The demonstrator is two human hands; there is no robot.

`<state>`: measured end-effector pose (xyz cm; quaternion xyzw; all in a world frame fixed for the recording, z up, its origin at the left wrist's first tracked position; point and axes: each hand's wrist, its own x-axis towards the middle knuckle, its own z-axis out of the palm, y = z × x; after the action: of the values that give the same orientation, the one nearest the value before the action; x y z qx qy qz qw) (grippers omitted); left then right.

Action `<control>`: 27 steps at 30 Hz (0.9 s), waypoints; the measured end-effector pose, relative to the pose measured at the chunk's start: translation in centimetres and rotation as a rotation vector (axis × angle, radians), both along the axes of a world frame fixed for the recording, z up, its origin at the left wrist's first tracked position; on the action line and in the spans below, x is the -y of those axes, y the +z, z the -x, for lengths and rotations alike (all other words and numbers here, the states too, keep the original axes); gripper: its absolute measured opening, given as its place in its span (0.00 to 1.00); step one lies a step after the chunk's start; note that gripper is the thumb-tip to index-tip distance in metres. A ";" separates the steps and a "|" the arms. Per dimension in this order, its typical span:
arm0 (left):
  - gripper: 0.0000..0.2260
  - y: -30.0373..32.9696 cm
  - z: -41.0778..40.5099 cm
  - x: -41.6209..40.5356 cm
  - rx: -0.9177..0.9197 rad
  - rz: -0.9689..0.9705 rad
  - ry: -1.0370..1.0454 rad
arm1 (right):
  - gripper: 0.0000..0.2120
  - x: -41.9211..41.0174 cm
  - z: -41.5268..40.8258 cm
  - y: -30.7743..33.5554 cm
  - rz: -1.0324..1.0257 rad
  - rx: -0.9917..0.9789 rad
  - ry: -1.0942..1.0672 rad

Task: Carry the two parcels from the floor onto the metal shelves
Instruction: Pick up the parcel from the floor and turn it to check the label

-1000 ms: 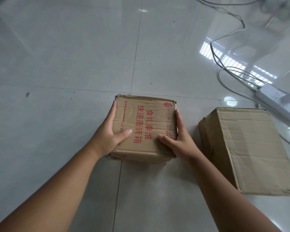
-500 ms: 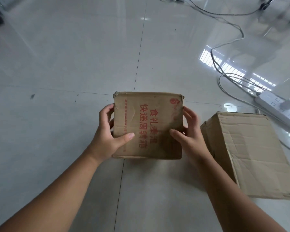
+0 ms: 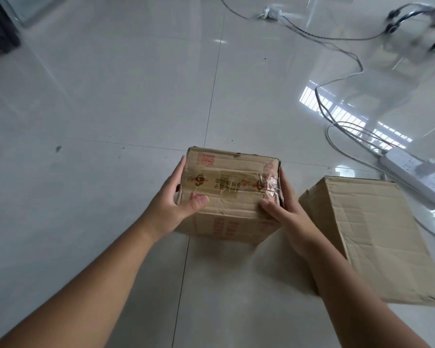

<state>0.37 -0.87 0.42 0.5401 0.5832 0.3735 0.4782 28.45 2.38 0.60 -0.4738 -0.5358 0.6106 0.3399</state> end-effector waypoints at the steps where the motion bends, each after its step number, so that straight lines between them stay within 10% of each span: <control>1: 0.47 0.0 0.1 0.0 -0.018 0.013 -0.013 | 0.44 0.0 -0.1 0.1 0.016 -0.010 -0.001; 14: 0.46 0.7 -0.1 0.4 -0.006 -0.002 0.013 | 0.47 0.5 0.1 0.1 -0.091 -0.046 -0.033; 22: 0.27 1.3 0.0 0.0 0.187 -0.150 0.137 | 0.27 0.0 -0.3 0.6 -0.143 -0.163 -0.263; 27: 0.38 0.8 -0.6 -0.6 0.110 -0.093 0.168 | 0.48 0.1 -1.0 0.2 -0.105 0.018 -0.267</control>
<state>0.97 -0.27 1.24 0.4895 0.5816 0.4679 0.4508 29.47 2.25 0.79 -0.5279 -0.5024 0.5267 0.4376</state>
